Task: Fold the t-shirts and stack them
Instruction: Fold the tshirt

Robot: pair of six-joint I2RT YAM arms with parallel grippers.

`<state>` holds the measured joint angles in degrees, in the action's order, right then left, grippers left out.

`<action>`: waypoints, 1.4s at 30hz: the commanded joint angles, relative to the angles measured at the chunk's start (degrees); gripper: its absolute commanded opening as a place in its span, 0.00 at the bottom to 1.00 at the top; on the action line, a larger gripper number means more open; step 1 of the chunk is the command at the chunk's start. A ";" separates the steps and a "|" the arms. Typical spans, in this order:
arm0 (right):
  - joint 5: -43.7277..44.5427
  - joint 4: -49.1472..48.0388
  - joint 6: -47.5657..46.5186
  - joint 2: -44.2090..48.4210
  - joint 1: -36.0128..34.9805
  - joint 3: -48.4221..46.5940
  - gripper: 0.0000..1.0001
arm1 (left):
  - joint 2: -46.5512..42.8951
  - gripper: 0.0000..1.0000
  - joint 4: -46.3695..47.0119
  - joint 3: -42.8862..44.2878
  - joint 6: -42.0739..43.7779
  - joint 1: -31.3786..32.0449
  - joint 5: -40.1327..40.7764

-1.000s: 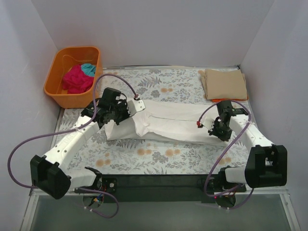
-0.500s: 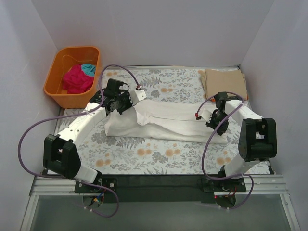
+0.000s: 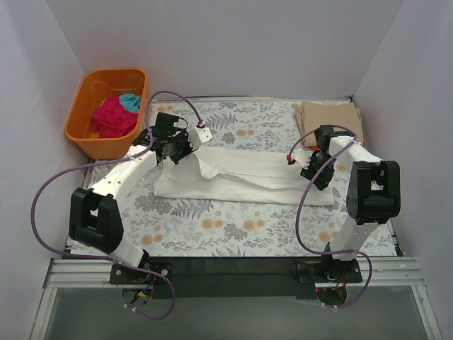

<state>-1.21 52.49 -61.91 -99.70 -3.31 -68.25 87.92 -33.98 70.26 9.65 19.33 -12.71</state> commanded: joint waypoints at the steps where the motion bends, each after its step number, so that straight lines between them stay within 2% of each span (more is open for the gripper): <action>1: -1.25 1.47 -1.73 -1.98 0.67 -3.46 0.36 | 0.67 0.00 1.81 1.90 0.20 -0.52 -0.47; 9: -1.69 1.21 0.91 -1.46 2.08 -7.42 0.43 | 6.38 0.00 4.97 4.71 -4.55 -1.66 1.28; 19: -2.21 1.04 3.11 -1.20 2.52 -7.95 0.40 | 18.06 0.00 6.64 11.21 -8.41 -2.90 3.56; 25: -2.13 0.95 3.46 -1.29 2.70 -8.22 0.40 | 20.45 0.00 5.94 12.27 -11.06 -3.60 4.80; 27: -2.13 0.86 3.72 -1.20 2.70 -8.13 0.41 | 20.62 0.04 5.68 12.27 -11.14 -3.60 5.59; 28: -2.21 0.86 3.90 -1.29 2.78 -8.22 0.40 | 20.71 0.09 5.59 12.18 -11.84 -3.77 6.11; 30: -2.65 1.03 4.60 -1.55 2.78 -8.30 0.41 | 20.89 0.10 5.24 12.71 -12.37 -4.04 6.12; 33: -3.27 1.03 4.87 -1.29 4.28 -8.04 0.40 | 21.15 0.22 3.48 14.98 -14.04 -4.39 5.60; 34: -3.36 1.04 5.22 -1.20 4.37 -7.87 0.40 | 21.07 0.31 3.04 15.43 -15.00 -4.65 4.63; 37: -3.88 1.04 5.66 -0.85 4.63 -7.60 0.40 | 20.63 0.36 2.60 17.18 -15.63 -4.65 4.10; 42: -5.46 1.39 6.27 -0.67 4.72 -6.72 0.38 | 22.46 0.37 -2.49 19.82 -16.94 -5.00 1.99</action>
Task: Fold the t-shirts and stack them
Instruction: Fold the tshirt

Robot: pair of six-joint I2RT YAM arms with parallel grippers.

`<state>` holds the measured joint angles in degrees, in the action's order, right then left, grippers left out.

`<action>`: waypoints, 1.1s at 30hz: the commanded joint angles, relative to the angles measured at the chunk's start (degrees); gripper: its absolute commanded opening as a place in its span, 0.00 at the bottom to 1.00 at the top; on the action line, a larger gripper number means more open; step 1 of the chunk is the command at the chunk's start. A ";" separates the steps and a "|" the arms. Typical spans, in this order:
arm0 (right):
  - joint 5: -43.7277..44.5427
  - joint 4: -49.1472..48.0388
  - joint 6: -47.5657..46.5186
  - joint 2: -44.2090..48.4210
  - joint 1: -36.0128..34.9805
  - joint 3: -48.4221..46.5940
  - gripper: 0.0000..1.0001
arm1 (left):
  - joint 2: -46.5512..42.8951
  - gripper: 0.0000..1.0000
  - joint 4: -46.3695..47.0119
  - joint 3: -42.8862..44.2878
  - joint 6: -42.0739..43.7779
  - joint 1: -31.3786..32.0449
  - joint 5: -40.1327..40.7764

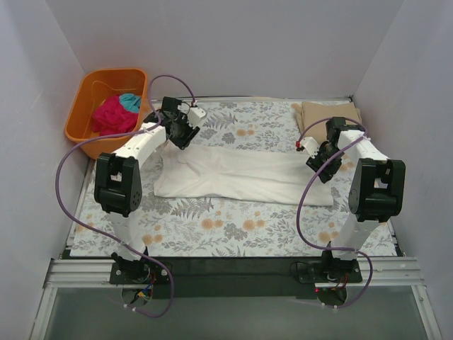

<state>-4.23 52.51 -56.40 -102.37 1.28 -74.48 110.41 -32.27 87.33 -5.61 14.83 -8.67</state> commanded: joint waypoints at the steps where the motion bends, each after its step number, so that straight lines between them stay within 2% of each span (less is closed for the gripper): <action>1: -2.62 1.45 0.85 2.00 0.13 -0.41 0.38 | 0.15 0.38 -6.12 3.11 -1.69 -0.94 -2.58; 2: -2.97 1.45 0.94 1.91 0.13 -0.23 0.38 | 0.16 0.46 -6.31 2.76 -1.95 -1.29 -3.19; 5: -3.85 1.89 1.73 1.38 0.04 -0.32 0.38 | 0.42 0.48 -9.12 2.50 -1.95 -2.43 -3.02; 7: -4.38 2.33 2.08 1.12 -0.14 -0.23 0.37 | -0.37 0.48 -12.79 2.41 -2.92 -4.10 -5.91; 12: -5.09 2.07 2.70 0.42 -0.40 -0.49 0.36 | -7.56 0.39 -12.91 -6.28 -3.18 -6.13 -6.89; 16: -5.00 1.98 3.58 -1.78 -0.75 -1.02 0.33 | -8.20 0.34 -11.76 -9.37 -3.44 -6.39 -5.13; 33: -3.59 1.28 4.37 -3.19 -0.93 0.91 0.31 | -2.22 0.38 -8.86 -9.72 -4.94 -6.48 -4.69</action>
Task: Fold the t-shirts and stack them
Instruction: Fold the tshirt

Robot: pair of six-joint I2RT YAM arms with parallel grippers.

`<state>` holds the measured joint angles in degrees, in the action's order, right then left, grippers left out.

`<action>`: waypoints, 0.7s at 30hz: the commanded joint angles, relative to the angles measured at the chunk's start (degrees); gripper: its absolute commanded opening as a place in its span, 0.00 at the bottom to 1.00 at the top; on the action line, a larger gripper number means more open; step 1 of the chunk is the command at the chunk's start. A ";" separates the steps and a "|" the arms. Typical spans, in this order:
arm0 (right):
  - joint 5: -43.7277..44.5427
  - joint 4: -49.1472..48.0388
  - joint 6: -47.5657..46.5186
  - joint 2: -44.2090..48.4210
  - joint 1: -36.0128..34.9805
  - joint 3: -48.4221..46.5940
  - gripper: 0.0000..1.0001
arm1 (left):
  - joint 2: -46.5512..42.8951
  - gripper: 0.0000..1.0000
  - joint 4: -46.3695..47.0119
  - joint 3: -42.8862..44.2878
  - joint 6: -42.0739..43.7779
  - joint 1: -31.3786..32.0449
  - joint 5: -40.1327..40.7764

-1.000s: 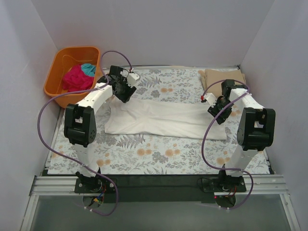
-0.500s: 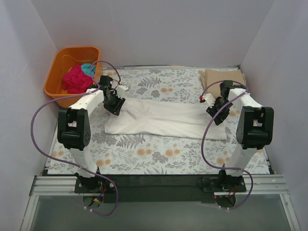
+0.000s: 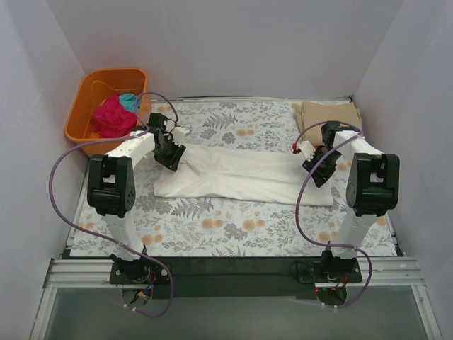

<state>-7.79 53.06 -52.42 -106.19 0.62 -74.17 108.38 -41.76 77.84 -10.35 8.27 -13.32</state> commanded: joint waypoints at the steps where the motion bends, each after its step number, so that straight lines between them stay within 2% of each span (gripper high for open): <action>1: 0.14 0.64 0.31 0.64 -0.27 0.61 0.31 | -0.18 0.37 0.62 -0.50 -0.11 0.08 0.14; 13: 2.43 -0.50 0.22 -0.24 -0.27 1.40 0.31 | -0.27 0.36 -0.16 -2.88 0.24 0.08 1.81; 16: 2.34 -0.41 0.22 -0.24 -0.27 1.40 0.31 | 0.17 0.23 -0.34 -1.91 0.33 0.08 2.07; 17: 2.43 -0.50 0.22 -0.24 -0.27 1.40 0.31 | -0.09 0.12 -0.34 -1.64 0.33 0.08 2.33; 20: 2.78 -0.50 0.04 -0.16 -0.27 1.66 0.31 | -0.62 0.00 -1.31 0.37 0.33 -0.01 2.77; 21: 2.96 -0.59 -0.13 -0.07 -0.27 1.75 0.31 | -0.88 0.00 -1.66 0.90 0.68 -0.19 3.12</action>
<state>-5.19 52.40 -52.45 -106.26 0.62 -72.90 108.66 -42.76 75.46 -10.24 8.25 -11.42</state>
